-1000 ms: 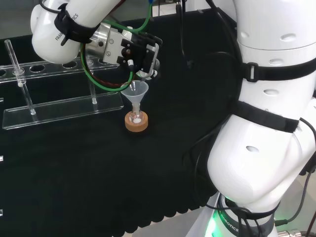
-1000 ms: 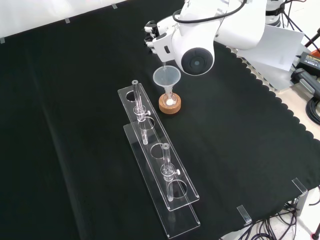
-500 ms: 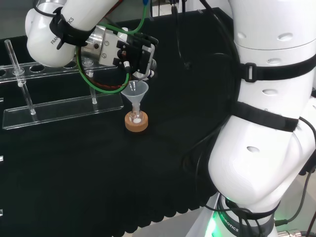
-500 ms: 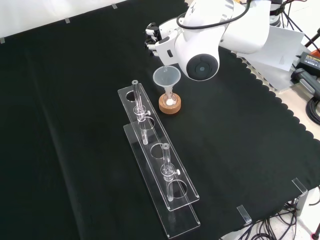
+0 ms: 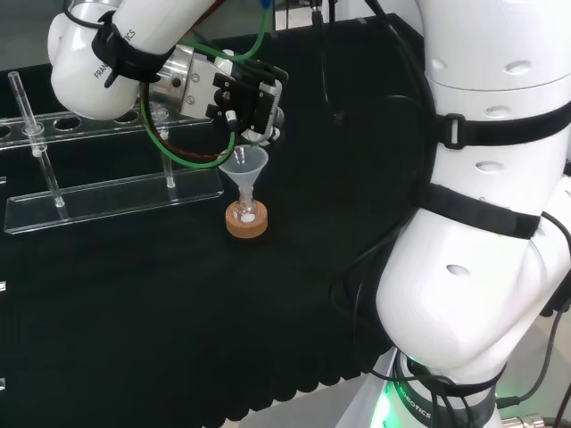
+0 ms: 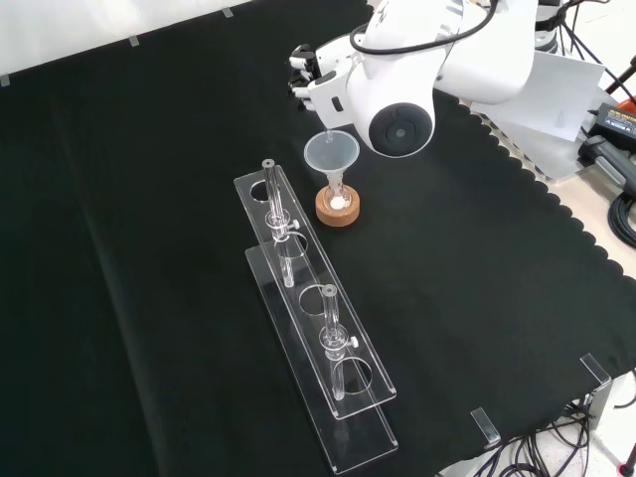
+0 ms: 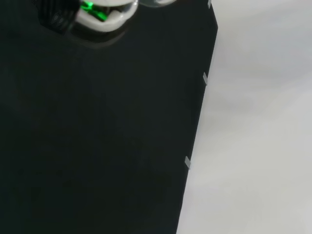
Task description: Pour all the NaCl from the weighing funnel into the round-bottom flask.
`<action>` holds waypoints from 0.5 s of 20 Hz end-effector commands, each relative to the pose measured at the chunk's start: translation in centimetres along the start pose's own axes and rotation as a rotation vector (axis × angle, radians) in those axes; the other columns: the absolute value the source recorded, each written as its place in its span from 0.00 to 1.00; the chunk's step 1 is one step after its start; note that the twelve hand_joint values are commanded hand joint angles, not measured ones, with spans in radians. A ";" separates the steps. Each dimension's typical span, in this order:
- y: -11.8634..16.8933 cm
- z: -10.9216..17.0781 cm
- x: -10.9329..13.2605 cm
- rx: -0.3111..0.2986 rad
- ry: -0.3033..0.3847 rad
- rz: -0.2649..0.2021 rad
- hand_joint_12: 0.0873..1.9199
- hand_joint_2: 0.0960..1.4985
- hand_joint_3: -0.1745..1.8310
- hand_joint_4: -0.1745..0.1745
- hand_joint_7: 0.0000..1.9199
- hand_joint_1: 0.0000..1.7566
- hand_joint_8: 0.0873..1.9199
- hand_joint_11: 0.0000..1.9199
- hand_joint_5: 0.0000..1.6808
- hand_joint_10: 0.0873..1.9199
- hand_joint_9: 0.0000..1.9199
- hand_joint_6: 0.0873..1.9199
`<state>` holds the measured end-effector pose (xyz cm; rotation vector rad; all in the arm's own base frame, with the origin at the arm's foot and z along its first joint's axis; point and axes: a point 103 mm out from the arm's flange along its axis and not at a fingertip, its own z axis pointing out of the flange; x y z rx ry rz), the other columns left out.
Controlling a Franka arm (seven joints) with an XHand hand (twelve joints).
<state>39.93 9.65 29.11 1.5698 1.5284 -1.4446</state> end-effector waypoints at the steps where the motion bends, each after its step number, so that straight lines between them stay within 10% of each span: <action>1: 0.2 0.8 0.0 0.006 0.046 -0.011 0.43 0.45 0.33 1.00 0.44 0.64 0.31 0.55 0.78 0.00 0.68 0.24; 10: 0.7 2.0 -0.4 -0.035 0.143 -0.046 0.43 0.45 0.33 1.00 0.44 0.64 0.31 0.55 0.78 0.00 0.68 0.25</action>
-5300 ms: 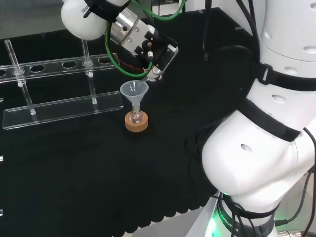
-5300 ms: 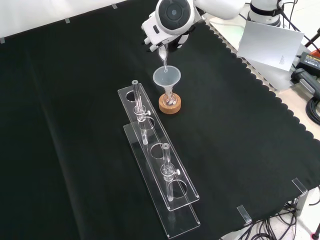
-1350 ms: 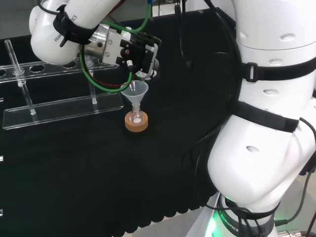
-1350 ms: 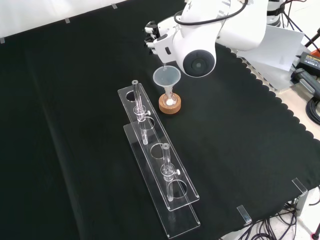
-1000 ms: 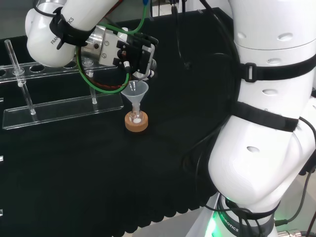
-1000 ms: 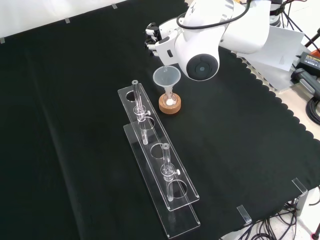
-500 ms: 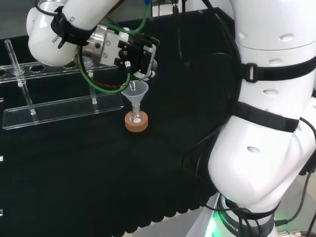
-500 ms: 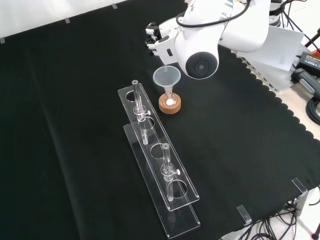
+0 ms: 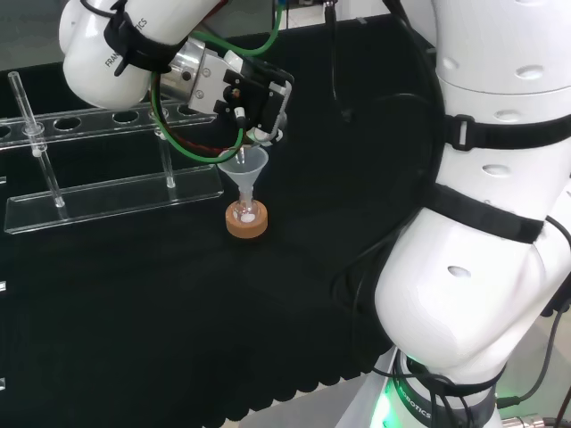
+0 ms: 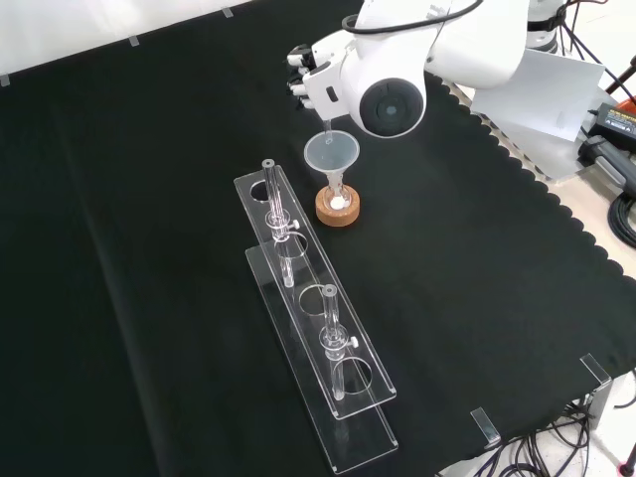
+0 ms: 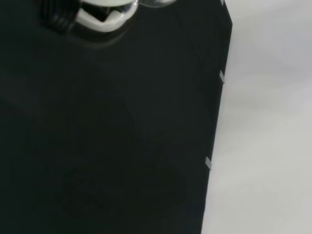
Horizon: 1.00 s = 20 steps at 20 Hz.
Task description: Pour all the NaCl from the weighing funnel into the round-bottom flask.
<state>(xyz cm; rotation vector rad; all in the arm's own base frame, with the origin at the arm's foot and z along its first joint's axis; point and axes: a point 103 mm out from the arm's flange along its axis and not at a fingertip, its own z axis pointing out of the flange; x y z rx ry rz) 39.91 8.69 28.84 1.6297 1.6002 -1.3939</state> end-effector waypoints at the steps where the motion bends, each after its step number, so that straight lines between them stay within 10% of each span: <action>1: 0.4 1.2 -0.4 -0.019 0.067 -0.030 0.43 0.45 0.33 1.00 0.44 0.64 0.31 0.55 0.78 0.00 0.68 0.25; 20: 1.6 3.8 -2.5 -0.039 0.388 -0.077 0.43 0.45 0.33 1.00 0.43 0.64 0.31 0.55 0.78 0.00 0.68 0.25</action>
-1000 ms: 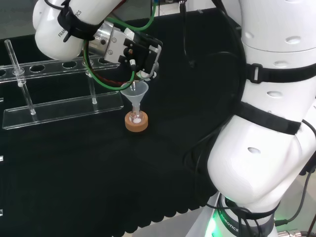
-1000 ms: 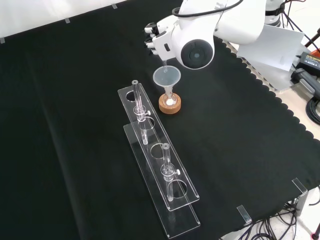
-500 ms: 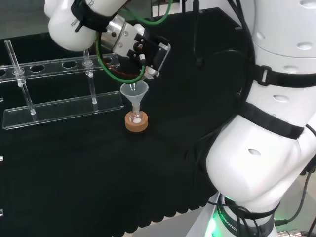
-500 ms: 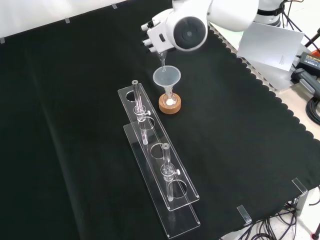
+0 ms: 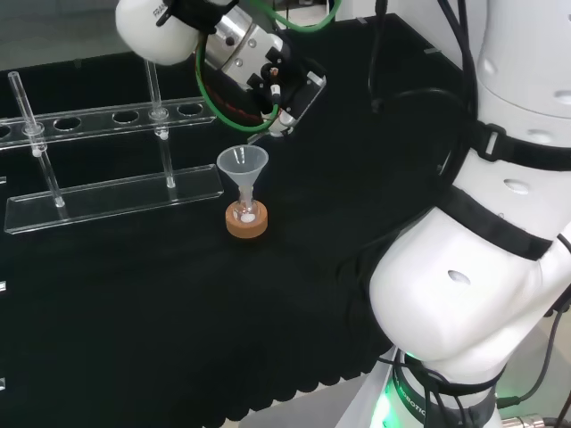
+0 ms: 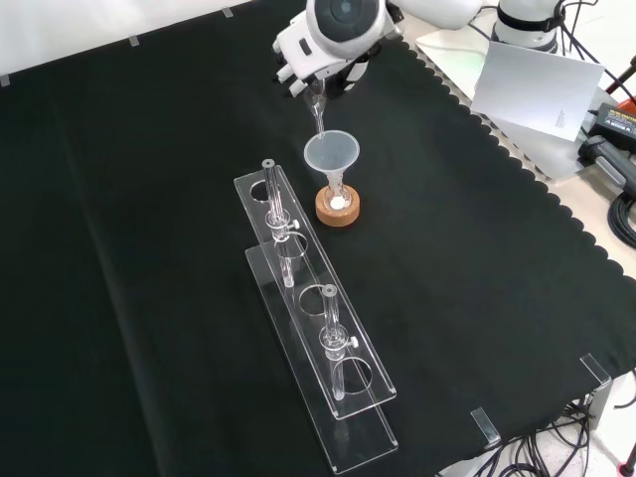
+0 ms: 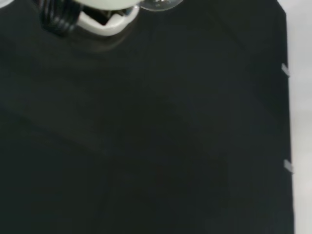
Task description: Pour all the NaCl from the weighing funnel into the round-bottom flask.
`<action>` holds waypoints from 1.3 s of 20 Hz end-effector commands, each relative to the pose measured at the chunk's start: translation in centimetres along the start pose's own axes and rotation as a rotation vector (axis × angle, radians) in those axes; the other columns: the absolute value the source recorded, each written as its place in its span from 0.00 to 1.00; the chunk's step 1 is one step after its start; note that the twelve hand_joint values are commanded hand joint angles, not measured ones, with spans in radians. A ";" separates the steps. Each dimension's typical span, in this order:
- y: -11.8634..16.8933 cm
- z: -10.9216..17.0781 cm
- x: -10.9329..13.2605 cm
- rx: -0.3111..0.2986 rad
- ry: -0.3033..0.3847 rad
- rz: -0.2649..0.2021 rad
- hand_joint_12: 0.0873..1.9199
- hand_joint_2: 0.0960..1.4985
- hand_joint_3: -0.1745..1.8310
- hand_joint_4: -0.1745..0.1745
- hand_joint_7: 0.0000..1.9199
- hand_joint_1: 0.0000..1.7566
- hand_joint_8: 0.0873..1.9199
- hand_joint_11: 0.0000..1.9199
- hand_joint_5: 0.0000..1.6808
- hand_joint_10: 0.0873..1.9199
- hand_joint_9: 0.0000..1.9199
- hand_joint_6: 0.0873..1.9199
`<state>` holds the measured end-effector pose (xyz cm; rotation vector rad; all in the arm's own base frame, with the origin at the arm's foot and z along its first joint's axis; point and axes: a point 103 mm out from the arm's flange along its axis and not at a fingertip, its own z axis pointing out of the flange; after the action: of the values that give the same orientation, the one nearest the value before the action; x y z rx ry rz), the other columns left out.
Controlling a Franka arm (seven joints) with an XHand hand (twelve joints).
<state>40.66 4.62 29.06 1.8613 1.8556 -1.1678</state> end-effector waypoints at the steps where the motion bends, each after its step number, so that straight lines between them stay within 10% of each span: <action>1: 0.1 0.5 -0.5 -0.002 0.082 -0.014 0.43 0.45 0.33 1.00 0.43 0.64 0.31 0.55 0.78 0.00 0.68 0.25; 26: 0.9 2.3 -2.7 0.012 0.401 -0.015 0.43 0.46 0.33 1.00 0.43 0.64 0.32 0.55 0.77 0.00 0.68 0.26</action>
<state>40.89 0.19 29.83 2.1343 1.9411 -1.0009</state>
